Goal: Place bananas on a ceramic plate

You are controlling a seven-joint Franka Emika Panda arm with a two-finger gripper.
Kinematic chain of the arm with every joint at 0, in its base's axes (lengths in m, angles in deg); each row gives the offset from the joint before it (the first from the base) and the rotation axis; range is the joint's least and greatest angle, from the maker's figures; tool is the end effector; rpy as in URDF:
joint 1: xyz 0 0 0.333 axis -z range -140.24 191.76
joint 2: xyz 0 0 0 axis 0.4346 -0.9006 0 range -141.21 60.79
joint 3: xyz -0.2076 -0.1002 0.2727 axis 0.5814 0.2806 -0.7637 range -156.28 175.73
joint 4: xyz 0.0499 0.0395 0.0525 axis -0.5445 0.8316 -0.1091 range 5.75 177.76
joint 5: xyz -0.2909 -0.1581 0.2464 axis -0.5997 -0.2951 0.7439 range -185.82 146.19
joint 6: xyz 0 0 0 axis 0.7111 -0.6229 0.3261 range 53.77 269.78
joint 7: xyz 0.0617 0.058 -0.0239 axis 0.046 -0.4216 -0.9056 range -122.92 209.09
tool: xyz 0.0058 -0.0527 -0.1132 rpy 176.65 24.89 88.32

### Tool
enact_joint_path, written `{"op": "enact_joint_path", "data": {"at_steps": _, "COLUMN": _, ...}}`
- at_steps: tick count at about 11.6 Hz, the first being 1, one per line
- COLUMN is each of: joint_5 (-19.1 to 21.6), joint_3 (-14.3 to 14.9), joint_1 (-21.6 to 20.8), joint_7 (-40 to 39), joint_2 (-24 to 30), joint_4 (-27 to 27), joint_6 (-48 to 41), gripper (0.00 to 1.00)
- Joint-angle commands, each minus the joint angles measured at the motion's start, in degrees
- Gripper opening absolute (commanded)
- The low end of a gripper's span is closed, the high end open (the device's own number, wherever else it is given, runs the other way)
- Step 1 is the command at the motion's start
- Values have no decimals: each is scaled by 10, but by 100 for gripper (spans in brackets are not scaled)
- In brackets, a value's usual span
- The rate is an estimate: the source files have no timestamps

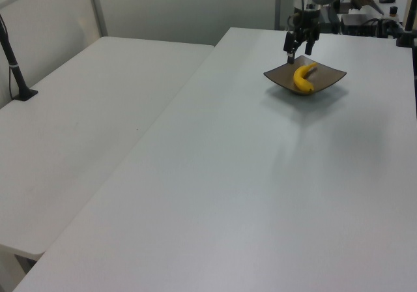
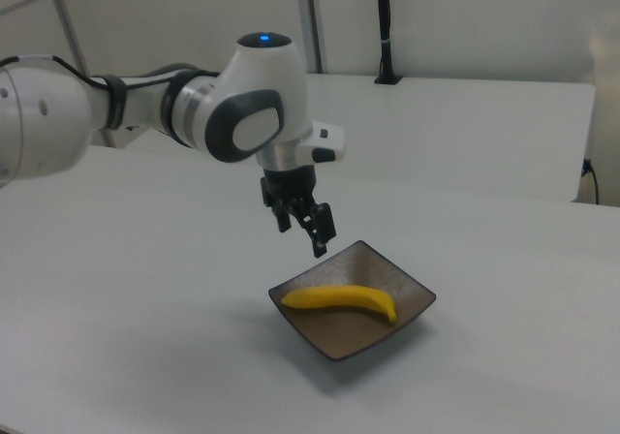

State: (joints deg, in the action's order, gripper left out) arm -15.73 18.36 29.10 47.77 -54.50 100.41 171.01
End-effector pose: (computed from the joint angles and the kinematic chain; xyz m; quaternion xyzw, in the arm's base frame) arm 0.6555 -0.1258 0.4589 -0.9871 0.1566 -0.0310 0.0119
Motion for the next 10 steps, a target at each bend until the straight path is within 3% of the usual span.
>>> {"op": "enact_joint_path", "data": {"at_steps": 1, "joint_5": -28, "joint_3": -5, "joint_1": -18, "joint_7": -17, "joint_2": 50, "joint_4": 6, "joint_6": -88, "gripper": 100}}
{"op": "enact_joint_path", "data": {"at_steps": 3, "joint_5": -31, "joint_3": -37, "joint_1": -22, "joint_7": -10, "joint_2": 76, "joint_4": 9, "joint_6": -118, "gripper": 100}}
{"op": "enact_joint_path", "data": {"at_steps": 7, "joint_5": -29, "joint_3": -54, "joint_1": -69, "joint_7": 37, "joint_2": 129, "joint_4": 13, "joint_6": -143, "gripper": 100}}
{"op": "enact_joint_path", "data": {"at_steps": 10, "joint_5": -53, "joint_3": -63, "joint_1": -100, "joint_7": 49, "joint_2": 151, "joint_4": 28, "joint_6": -142, "gripper": 100}}
